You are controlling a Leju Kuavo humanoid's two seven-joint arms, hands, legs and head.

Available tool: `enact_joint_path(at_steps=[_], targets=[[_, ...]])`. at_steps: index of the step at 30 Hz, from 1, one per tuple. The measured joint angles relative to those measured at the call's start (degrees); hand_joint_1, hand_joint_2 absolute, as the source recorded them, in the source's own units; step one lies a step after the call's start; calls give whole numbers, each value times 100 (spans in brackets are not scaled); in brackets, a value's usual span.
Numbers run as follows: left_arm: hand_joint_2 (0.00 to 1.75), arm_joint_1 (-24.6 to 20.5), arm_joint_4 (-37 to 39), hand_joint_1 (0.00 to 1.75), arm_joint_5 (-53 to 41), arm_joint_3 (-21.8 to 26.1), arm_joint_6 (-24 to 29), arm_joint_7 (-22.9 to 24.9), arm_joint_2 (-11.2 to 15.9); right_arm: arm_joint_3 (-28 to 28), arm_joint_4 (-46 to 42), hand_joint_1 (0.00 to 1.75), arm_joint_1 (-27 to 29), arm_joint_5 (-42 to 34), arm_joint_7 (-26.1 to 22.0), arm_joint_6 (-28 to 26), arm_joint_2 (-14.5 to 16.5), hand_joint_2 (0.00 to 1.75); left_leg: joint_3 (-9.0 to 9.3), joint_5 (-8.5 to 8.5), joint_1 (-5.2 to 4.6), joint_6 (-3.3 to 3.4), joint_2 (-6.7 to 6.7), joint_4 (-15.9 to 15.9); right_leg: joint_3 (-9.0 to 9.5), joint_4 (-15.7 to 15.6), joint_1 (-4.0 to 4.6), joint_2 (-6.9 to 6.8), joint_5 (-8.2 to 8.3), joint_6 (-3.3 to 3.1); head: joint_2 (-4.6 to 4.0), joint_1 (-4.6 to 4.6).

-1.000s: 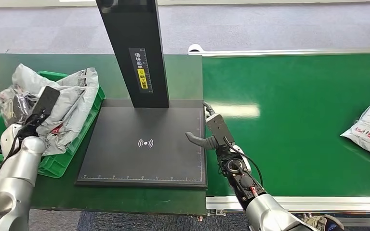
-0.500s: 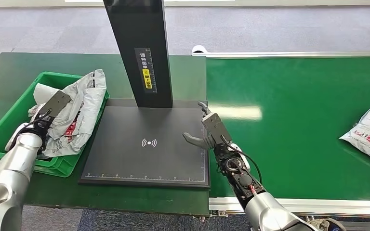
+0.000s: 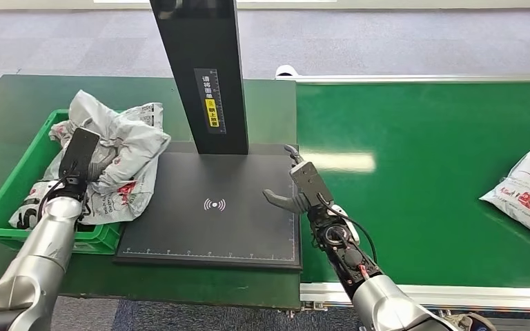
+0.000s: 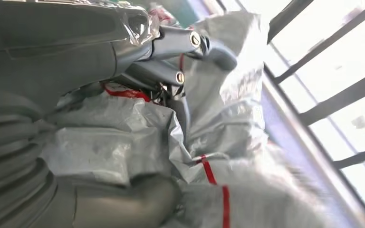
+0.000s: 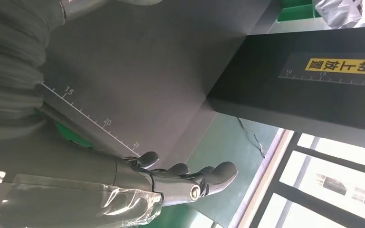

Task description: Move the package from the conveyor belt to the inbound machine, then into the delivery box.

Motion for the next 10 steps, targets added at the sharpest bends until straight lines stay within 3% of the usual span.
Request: enact_joint_path(at_steps=[10], targets=[[175, 407, -992, 0, 900, -95, 702, -791, -225, -1, -17, 0, 62, -73, -73, -29, -40, 175, -7, -8, 7, -11, 42, -1, -24, 1, 8, 43, 4, -4, 0, -1]])
